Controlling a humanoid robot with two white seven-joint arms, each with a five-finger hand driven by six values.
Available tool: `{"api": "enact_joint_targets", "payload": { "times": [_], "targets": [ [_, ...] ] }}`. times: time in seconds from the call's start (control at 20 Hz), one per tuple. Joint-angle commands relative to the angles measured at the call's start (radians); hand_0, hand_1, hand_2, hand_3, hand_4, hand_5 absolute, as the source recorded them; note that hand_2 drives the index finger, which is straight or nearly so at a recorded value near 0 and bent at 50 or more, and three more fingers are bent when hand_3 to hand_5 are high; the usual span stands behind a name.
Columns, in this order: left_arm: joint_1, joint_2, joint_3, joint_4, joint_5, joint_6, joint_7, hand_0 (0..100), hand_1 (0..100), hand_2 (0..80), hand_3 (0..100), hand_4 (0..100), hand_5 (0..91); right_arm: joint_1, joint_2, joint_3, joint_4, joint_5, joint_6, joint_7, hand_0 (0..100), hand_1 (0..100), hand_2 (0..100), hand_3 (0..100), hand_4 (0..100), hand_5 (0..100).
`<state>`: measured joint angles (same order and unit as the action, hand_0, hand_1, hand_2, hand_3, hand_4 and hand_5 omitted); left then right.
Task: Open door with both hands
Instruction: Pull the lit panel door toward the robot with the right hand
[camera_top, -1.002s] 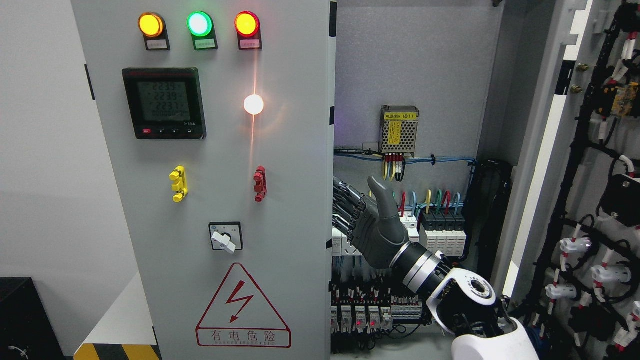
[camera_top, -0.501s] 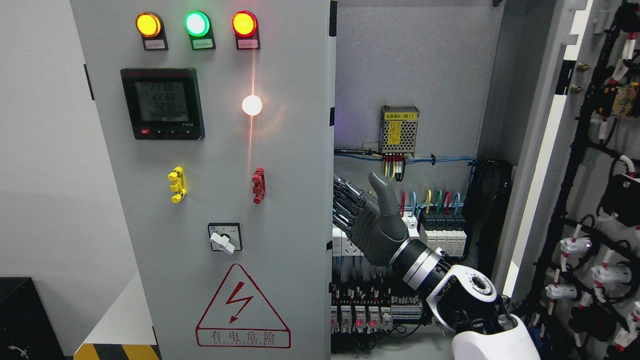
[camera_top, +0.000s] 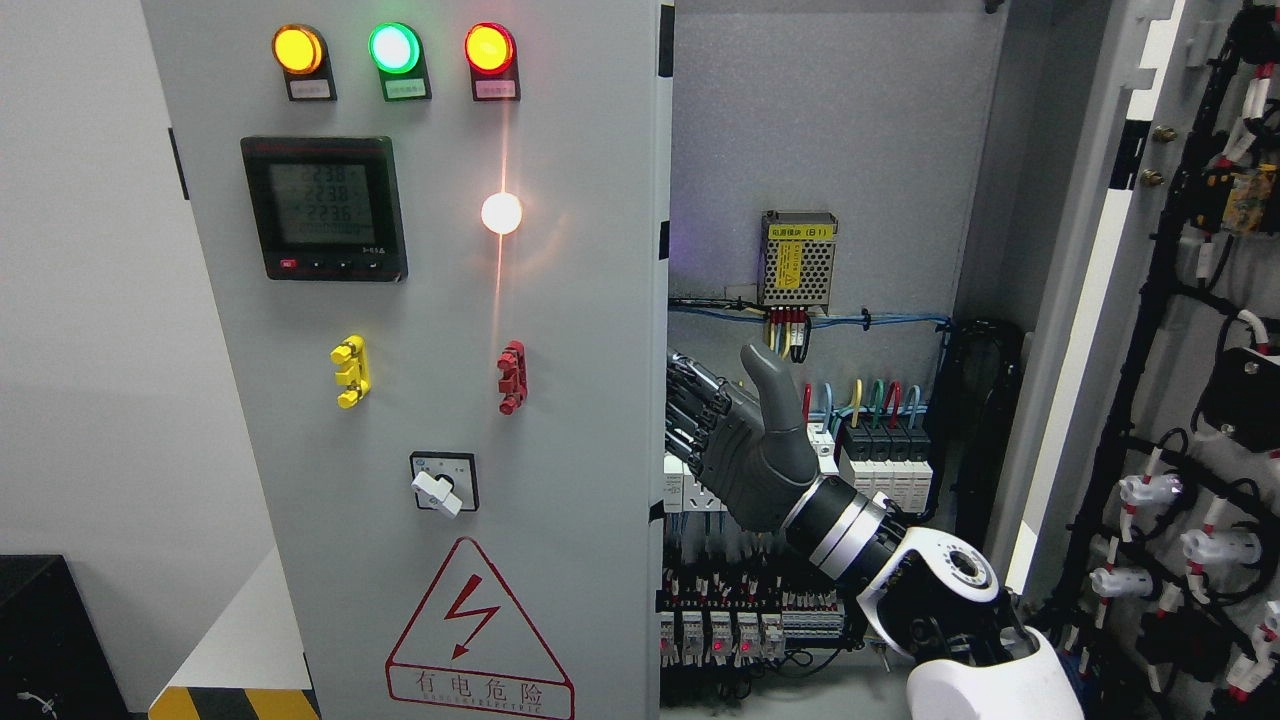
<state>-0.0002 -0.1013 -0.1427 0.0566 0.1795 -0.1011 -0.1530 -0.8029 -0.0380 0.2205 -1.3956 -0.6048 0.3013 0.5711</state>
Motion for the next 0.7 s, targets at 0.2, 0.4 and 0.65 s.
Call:
{"api": "enact_joint_targets", "payload": {
  "times": [0.2,0.4,0.65],
  "targets": [
    [0.012,0.000,0.000,0.000,0.000,0.000,0.000,0,0,0.0,0,0,0.0,0.010,-0.002,-0.006,-0.029,-0.001,0.002,0.001,0,0,0,0,0,0],
    [0.012,0.000,0.000,0.000,0.000,0.000,0.000,0,0,0.0,0,0,0.0,0.031,-0.005,0.005,-0.068,-0.003,0.001,0.003,0,0,0,0,0,0],
    [0.012,0.000,0.000,0.000,0.000,0.000,0.000,0,0,0.0,0,0,0.0,0.064,-0.019,0.034,-0.108,-0.003,0.001,0.004,0,0,0,0,0,0]
  ]
}}
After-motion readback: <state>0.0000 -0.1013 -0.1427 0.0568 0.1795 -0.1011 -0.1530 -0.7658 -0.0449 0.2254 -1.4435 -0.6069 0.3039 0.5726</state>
